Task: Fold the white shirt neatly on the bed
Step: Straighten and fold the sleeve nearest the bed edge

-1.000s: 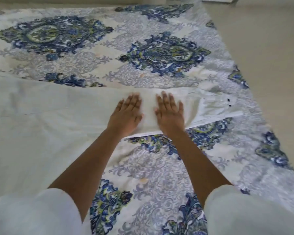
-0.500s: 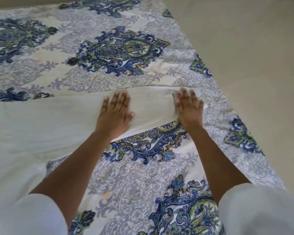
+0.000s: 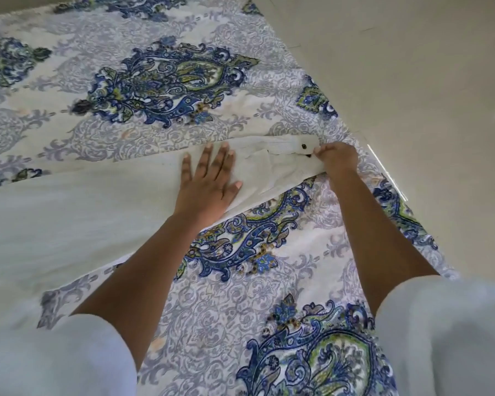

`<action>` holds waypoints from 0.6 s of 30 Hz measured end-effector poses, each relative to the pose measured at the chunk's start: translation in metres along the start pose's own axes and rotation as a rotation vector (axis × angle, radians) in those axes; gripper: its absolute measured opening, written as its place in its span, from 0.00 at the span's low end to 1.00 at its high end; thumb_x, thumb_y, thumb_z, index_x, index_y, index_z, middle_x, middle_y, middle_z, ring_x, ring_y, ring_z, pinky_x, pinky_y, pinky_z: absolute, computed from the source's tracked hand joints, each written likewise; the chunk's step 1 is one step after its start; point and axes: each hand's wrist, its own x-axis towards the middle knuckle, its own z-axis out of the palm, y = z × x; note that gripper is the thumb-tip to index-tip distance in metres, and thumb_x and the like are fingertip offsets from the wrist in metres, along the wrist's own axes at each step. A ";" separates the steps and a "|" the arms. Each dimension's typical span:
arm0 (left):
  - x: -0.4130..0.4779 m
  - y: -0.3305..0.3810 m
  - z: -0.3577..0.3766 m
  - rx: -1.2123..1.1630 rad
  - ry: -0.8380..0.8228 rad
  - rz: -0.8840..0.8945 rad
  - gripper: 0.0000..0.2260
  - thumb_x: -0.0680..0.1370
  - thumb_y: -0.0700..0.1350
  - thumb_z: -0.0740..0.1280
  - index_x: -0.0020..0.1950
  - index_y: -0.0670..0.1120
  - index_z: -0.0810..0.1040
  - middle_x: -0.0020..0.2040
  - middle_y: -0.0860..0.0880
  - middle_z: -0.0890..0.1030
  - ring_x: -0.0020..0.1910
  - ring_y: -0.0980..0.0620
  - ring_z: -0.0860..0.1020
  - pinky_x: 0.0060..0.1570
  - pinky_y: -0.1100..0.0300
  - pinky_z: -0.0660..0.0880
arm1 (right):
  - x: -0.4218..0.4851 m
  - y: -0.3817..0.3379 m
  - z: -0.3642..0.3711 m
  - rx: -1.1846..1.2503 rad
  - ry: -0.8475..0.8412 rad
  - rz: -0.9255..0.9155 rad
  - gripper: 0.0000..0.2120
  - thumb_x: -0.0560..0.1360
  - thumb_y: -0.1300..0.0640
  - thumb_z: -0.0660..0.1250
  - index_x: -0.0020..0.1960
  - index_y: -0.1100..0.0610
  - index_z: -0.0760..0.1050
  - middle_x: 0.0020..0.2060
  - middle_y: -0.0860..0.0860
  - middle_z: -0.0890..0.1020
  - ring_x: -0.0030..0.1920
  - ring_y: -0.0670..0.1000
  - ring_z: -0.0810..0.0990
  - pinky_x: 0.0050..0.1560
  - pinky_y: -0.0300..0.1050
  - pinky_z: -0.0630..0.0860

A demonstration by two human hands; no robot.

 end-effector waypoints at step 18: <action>-0.001 0.001 0.000 0.016 0.040 0.009 0.32 0.76 0.60 0.37 0.77 0.48 0.48 0.78 0.50 0.47 0.77 0.46 0.43 0.72 0.40 0.41 | -0.007 0.000 0.007 -0.232 0.039 -0.056 0.08 0.73 0.52 0.70 0.37 0.52 0.74 0.42 0.51 0.81 0.51 0.54 0.78 0.61 0.51 0.66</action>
